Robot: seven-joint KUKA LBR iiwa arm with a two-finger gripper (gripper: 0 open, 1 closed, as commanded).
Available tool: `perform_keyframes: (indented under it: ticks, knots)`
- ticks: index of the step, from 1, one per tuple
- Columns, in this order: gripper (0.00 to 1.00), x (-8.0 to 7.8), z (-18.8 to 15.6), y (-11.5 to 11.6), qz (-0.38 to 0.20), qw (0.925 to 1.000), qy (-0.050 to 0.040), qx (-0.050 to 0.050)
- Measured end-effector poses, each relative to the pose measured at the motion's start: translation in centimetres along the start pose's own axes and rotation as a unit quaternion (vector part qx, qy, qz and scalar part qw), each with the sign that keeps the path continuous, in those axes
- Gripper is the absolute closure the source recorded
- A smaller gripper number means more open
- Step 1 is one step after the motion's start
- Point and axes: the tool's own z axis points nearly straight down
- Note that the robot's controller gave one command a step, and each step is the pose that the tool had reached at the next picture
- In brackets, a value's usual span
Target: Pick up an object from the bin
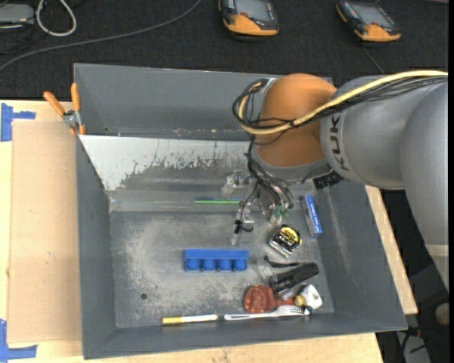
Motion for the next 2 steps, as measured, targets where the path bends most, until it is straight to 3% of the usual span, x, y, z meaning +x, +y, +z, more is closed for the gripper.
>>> perform_keyframes:
  ticks: [1, 2]
  knots:
    - [0.00, -0.1, -0.5, 0.0, 0.000, 1.0000, -0.0038, 0.000]
    - [0.00, 3.8, 5.8, 2.9, -0.033, 0.9995, -0.0019, 0.000]
